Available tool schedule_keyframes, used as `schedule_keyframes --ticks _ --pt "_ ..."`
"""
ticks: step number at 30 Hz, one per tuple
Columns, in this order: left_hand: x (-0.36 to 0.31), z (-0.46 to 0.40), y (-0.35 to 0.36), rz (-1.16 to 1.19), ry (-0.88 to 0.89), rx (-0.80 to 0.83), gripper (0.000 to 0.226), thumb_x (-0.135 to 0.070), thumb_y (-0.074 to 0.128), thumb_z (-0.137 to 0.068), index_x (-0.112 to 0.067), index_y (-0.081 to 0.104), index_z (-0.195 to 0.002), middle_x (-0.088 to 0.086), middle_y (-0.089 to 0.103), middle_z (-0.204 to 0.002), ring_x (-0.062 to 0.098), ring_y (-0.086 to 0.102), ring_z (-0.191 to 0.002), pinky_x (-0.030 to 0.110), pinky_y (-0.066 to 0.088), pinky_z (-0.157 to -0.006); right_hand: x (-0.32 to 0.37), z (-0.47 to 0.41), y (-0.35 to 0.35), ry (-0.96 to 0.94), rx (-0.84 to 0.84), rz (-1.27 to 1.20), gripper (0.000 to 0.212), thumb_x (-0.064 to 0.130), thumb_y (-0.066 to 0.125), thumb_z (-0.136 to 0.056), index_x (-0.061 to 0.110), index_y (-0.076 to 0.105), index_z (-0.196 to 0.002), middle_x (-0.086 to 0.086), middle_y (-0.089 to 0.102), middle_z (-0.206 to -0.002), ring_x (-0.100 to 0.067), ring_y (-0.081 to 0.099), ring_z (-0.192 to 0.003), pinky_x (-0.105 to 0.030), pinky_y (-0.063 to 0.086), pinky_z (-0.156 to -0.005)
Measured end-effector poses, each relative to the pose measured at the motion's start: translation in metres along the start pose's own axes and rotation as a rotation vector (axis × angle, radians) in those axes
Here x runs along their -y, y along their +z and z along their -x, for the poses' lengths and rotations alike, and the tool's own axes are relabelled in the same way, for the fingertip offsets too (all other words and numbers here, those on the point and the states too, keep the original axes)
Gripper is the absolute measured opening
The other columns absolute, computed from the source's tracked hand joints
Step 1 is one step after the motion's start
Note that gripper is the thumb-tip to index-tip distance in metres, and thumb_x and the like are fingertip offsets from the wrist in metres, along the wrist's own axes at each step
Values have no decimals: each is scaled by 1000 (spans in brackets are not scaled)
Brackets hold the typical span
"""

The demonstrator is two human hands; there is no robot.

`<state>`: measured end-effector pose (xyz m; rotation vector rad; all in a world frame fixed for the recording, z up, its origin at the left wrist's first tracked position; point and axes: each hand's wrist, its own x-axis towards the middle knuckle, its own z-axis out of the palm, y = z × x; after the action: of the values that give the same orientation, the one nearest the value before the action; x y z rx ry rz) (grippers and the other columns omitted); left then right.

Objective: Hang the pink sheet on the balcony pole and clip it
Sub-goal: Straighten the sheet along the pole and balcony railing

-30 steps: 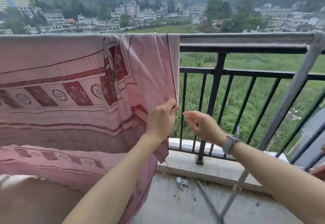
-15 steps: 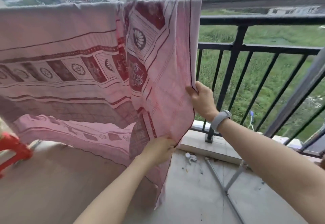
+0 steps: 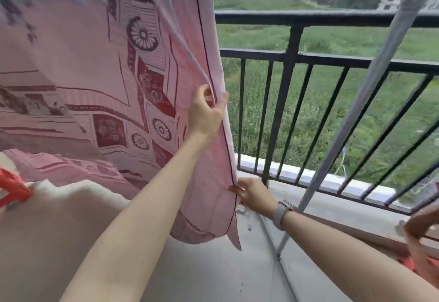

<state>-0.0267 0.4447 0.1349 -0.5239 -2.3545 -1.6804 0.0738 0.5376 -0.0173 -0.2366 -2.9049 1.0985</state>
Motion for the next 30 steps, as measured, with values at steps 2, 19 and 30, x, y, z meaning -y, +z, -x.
schedule_keyframes --ticks 2,19,30 --pt "-21 -16 14 22 28 -118 51 -27 60 -86 -10 37 -128 5 52 -116 8 53 -91 8 42 -68 -6 -2 -18 -41 7 -15 34 31 54 -89 -2 63 -85 -18 67 -86 -32 59 -81 -42 47 -72" --pt "-87 -138 -4 -49 -1 -370 31 -25 46 -93 -1 54 -110 13 59 -112 15 54 -83 19 42 -69 115 -80 -269 -841 -556 352 36 -2 43 -85 8 57 -116 -10 64 -103 -25 61 -88 -40 56 -71" --pt "-118 -144 -28 -72 198 -379 13 -18 60 -86 -10 64 -77 0 62 -72 12 53 -64 11 36 -50 195 -144 -330 -783 -336 464 33 9 40 -94 13 51 -125 -7 56 -127 -21 56 -110 -39 45 -96"
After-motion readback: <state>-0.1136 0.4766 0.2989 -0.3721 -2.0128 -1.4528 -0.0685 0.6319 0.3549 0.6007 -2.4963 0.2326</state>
